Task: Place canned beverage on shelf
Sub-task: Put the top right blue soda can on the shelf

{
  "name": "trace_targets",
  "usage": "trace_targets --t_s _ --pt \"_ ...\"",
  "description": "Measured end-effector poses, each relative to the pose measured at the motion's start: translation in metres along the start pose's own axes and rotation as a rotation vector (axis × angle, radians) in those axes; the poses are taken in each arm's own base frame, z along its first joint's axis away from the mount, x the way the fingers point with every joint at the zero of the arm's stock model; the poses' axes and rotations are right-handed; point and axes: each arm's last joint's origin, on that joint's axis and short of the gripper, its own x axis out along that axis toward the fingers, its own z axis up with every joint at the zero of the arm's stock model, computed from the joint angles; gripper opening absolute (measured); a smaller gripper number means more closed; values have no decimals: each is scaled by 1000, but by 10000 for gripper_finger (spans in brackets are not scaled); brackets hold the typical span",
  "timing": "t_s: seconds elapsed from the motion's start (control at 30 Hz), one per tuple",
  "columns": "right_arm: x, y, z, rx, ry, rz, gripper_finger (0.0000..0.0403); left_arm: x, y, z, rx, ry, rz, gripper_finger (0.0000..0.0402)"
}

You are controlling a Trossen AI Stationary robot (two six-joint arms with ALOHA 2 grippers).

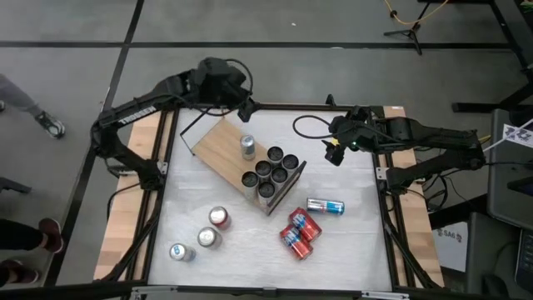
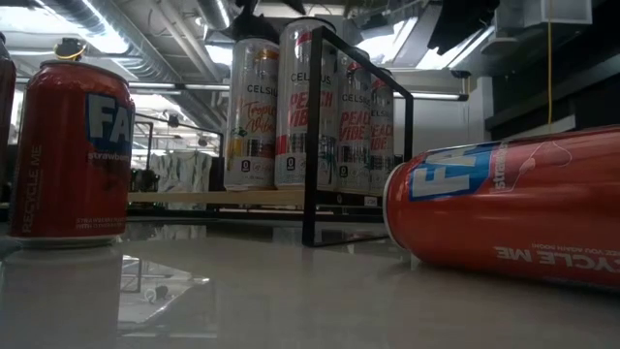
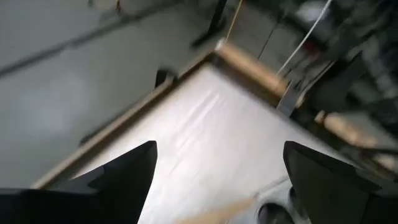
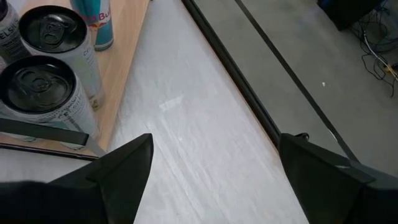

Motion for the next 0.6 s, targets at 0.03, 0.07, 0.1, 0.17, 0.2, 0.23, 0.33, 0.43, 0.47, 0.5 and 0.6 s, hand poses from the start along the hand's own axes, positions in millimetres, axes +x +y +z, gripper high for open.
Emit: trace_targets --t_s 0.03,0.07,0.1,0.17,0.2,0.23,0.33,0.43,0.47,0.5,0.6 --pt "0 0 0 0 0 0 342 3 0 -1 -1 47 16 345" --pt "0 0 0 0 0 0 342 7 0 -1 -6 86 30 345" --pt "0 0 0 0 0 0 342 10 1 -2 -20 124 44 345" --pt "0 0 0 0 0 0 342 16 1 -7 -48 211 75 345" --pt "0 0 0 0 0 0 342 18 1 -10 -63 245 89 345" --pt "0 0 0 0 0 0 342 19 2 -12 -77 276 103 345" --pt "0 0 0 -1 1 0 342 24 4 -21 -134 361 145 345" --pt "0 0 0 -1 2 -1 342 28 1 -29 -171 420 171 345" --pt "0 0 0 -1 2 0 342 29 0 -31 -176 432 175 345" --pt "0 0 0 -1 2 -1 342 31 -2 -32 -176 440 177 345" --pt "0 0 0 -1 2 -1 342 39 -7 -37 -158 451 198 345"
